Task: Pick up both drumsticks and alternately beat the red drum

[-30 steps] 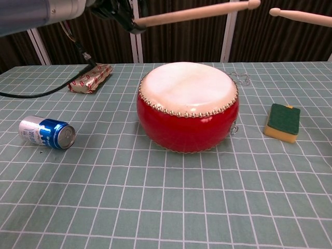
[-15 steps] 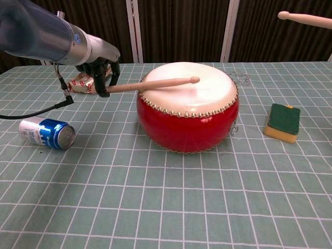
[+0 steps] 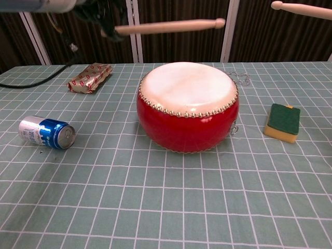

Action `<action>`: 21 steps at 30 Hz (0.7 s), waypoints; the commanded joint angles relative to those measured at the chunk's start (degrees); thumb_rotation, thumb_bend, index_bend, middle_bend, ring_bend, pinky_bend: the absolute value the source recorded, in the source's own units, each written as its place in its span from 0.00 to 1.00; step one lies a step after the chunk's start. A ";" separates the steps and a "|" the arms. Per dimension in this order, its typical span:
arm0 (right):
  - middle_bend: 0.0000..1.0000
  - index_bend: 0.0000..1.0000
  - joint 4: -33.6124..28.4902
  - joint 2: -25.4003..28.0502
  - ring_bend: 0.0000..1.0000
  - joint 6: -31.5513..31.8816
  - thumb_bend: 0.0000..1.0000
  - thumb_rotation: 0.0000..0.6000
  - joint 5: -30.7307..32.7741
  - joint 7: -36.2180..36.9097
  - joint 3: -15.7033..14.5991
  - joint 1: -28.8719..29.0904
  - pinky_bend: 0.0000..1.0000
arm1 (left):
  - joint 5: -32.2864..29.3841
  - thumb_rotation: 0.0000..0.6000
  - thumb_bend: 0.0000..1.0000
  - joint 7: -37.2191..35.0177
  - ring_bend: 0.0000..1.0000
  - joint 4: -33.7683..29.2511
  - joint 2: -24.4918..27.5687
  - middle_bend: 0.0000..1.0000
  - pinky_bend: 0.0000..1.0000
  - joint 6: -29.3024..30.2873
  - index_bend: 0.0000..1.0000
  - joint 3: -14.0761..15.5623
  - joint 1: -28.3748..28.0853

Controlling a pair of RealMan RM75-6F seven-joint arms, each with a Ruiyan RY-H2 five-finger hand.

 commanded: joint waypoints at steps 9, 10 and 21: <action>1.00 0.99 -3.44 -2.18 1.00 0.78 0.61 1.00 0.33 -6.21 0.87 3.38 1.00 | 15.45 1.00 0.54 -20.72 1.00 -12.57 14.31 1.00 1.00 2.54 0.79 1.51 17.48; 1.00 0.99 -3.63 -2.57 1.00 0.97 0.61 1.00 0.46 -6.90 0.87 3.72 1.00 | 16.39 1.00 0.54 -21.75 1.00 -12.63 14.84 1.00 1.00 2.38 0.79 1.95 18.45; 1.00 0.99 -6.50 -5.68 1.00 4.87 0.61 1.00 1.00 -14.53 2.22 7.56 1.00 | 23.75 1.00 0.54 -32.55 1.00 -9.40 17.27 1.00 1.00 -0.91 0.79 3.72 25.13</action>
